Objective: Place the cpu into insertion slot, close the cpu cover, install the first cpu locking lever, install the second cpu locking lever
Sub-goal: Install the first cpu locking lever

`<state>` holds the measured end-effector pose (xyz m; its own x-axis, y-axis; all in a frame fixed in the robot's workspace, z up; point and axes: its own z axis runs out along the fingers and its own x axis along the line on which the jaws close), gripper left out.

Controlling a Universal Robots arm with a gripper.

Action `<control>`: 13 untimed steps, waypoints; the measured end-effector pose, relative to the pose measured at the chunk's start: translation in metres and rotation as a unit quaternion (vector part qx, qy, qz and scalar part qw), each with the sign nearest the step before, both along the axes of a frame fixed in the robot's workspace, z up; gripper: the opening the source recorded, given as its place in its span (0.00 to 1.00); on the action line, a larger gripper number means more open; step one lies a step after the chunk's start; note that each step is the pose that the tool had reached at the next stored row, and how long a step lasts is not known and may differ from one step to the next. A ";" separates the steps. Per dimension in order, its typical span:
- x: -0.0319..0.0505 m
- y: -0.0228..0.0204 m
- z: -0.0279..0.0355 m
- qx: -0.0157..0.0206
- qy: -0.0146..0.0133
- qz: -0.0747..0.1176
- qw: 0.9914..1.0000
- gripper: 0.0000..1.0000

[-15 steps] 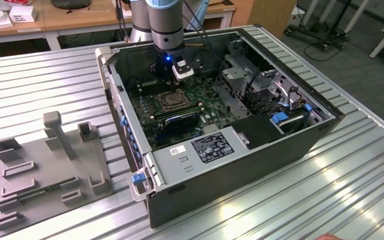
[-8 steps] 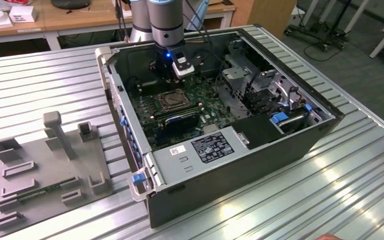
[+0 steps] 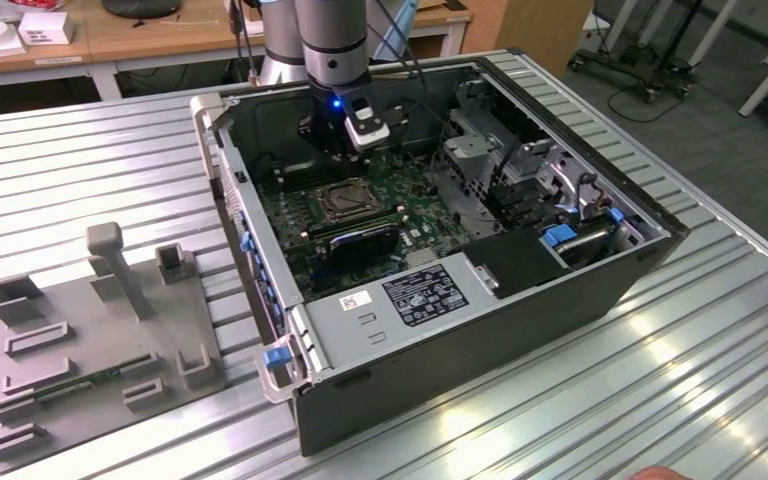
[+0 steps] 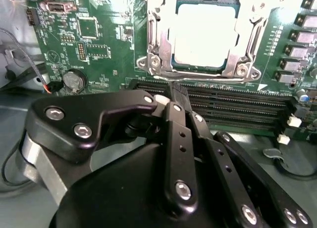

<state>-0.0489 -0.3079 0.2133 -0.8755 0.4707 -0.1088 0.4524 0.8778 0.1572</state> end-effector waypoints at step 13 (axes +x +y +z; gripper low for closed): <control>0.0000 0.0000 0.0002 -0.001 0.013 -0.018 1.000 0.10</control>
